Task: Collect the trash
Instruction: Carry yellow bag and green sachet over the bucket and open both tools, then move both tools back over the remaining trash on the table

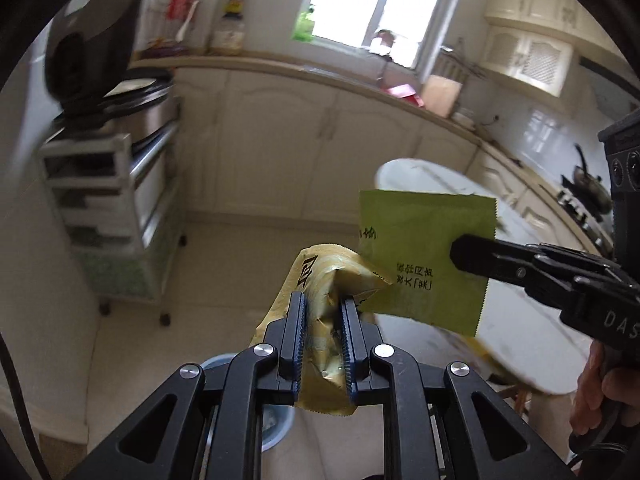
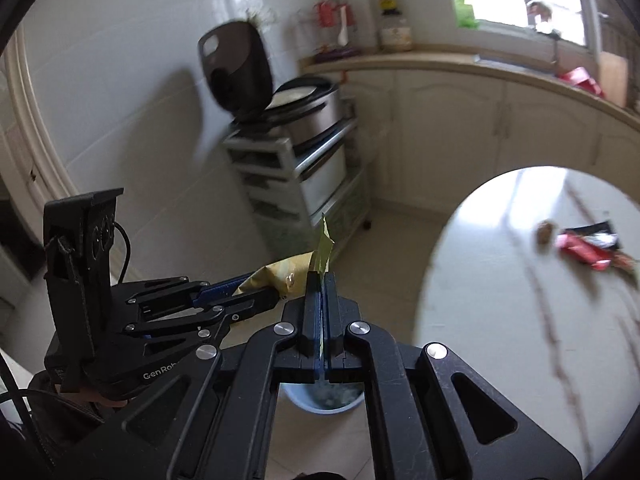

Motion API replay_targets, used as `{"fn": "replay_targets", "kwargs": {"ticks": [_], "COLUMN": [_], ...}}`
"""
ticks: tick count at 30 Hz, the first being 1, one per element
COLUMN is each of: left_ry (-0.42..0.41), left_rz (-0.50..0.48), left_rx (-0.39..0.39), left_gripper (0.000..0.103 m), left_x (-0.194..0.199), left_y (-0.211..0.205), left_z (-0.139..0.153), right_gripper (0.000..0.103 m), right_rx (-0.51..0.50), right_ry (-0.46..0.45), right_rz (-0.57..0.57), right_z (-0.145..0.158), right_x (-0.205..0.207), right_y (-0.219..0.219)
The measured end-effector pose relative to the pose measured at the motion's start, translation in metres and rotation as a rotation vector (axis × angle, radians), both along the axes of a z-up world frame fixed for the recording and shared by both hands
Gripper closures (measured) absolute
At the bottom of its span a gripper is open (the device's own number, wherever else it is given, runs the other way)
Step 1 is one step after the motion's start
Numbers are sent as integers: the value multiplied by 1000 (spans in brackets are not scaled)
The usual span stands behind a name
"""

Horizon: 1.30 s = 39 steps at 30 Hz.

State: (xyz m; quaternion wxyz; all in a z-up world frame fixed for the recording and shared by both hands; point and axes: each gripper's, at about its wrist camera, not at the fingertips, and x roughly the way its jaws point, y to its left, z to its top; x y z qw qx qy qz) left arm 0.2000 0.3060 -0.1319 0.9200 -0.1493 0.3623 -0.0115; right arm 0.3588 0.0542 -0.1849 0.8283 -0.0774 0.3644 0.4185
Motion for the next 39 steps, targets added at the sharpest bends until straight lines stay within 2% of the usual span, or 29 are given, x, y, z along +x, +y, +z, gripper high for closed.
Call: {"fn": "replay_targets", "kwargs": {"ticks": [4,7,11,16,20,23,27,30,32,34,36,39], "left_ry": [86,161,249,341,386,399,416,420,409,387,357,288], "left_rz": [55,89,112,116,115,110,109,128,137,150,150,170], "left_rx": [-7,-47,-106,-150,-162,-162,-157,-155,-163,-156,-130,-77], "left_gripper": [90,90,90,90,90,90,89,87,77,71,70,70], "left_x": [-18,-19,0,34,65,90,107,116,116,114,104,88], "left_y": [32,52,71,80,80,74,61,55,48,46,45,41], "left_z": [-38,-74,-113,-152,-173,-186,-202,-206,-205,-193,-180,-141], "right_gripper": [101,101,101,100,87,69,56,53,50,48,48,47], "right_rx": [-97,-155,-243,-261,-307,-338,-349,-333,-294,-257,-224,-181], "right_ry": [38,65,135,237,278,250,169,110,98,101,103,92], "right_rz": [35,40,33,51,6,-21,-70,-88,-85,-83,-87,-86], "right_z": [-52,-89,-149,-203,-231,-233,-215,-194,-178,-166,-154,-133], "right_x": [0,9,32,56,71,79,76,67,61,57,53,43], "right_y": [52,79,105,120,123,125,118,115,112,110,105,97]}}
